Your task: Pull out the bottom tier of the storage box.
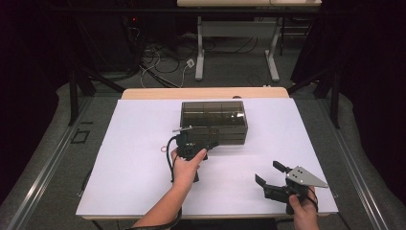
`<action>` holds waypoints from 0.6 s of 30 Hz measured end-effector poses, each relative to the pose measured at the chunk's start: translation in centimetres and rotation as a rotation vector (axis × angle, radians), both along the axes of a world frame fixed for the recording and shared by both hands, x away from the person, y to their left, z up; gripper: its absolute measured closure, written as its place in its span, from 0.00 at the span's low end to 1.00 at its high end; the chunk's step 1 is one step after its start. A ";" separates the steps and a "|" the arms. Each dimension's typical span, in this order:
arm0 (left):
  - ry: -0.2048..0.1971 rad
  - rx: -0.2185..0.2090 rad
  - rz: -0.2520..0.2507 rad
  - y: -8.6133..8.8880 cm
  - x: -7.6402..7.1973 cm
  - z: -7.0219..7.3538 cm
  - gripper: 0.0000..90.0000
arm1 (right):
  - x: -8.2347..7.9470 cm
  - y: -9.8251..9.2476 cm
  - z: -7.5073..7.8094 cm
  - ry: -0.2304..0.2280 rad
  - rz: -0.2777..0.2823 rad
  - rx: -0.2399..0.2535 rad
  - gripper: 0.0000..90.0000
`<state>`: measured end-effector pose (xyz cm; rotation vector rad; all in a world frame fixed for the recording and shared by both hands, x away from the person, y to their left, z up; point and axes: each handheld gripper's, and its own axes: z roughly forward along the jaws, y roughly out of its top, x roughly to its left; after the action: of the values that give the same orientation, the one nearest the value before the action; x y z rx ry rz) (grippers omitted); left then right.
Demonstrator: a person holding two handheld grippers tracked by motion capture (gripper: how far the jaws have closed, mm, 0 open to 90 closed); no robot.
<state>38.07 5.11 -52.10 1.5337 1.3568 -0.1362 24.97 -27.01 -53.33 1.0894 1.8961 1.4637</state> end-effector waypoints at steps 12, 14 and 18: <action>0.083 -0.025 0.025 -0.8 0.7 -1.6 0.44 | 0.1 0.0 -0.1 0.007 0.002 0.002 0.17; 0.093 -0.032 0.036 -0.9 0.8 -1.8 0.45 | 0.1 0.0 -0.1 0.005 0.001 0.004 0.17; 0.124 -0.054 0.052 -1.2 1.0 -2.3 0.45 | 0.1 0.0 -0.1 0.006 0.004 0.003 0.17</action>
<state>39.03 3.95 -54.35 1.4635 1.4776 -0.2366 25.07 -27.02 -53.44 1.0924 1.9020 1.4677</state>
